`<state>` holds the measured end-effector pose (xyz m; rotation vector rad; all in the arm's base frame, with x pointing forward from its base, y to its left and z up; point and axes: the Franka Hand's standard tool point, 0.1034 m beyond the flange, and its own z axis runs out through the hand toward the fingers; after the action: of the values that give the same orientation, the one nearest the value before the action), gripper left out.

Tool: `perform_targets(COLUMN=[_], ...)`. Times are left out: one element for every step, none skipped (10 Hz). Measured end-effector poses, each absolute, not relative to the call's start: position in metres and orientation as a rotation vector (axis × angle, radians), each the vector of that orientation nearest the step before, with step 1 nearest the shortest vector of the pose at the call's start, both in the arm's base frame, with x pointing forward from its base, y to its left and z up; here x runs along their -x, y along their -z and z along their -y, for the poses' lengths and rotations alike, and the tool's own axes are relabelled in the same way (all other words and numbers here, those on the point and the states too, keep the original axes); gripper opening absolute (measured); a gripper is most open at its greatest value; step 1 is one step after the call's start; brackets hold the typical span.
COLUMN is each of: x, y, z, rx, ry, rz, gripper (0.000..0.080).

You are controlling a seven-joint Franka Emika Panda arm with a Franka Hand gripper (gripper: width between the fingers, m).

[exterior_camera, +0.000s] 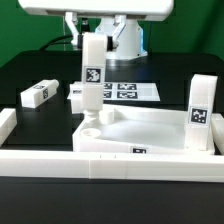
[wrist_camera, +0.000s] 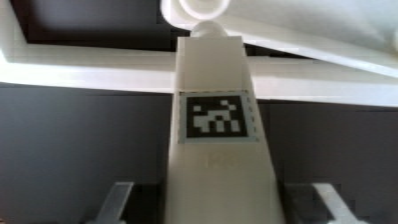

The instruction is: Assemble desk

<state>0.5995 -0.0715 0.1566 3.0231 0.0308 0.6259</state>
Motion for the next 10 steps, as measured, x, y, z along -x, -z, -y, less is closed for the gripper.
perform_targets(x=[-0.597, -0.595, -0.591, -0.59, -0.593, -0.593, -0.593, -0.593, -0.593, -0.593], y=[-0.151, -0.147, -0.141, -0.136, -0.137, -0.138, -0.137, -0.137, -0.137, -0.136], z=[0.072, 0.069, 0.068, 0.069, 0.069, 0.068, 0.068, 0.068, 0.068, 0.068], rx=[-3.024, -3.025, -3.021, -3.022, -3.021, -3.021, -3.021, -3.021, -3.021, -3.022], ry=[-0.618, -0.613, -0.613, -0.604, -0.609, -0.611, -0.609, -0.608, -0.608, -0.607], rz=[-0.03, -0.036, -0.039, -0.039, -0.04, -0.041, -0.041, -0.041, -0.041, -0.041], gripper=[0.029, 0.029, 0.029, 0.029, 0.029, 0.029, 0.029, 0.029, 0.029, 0.029])
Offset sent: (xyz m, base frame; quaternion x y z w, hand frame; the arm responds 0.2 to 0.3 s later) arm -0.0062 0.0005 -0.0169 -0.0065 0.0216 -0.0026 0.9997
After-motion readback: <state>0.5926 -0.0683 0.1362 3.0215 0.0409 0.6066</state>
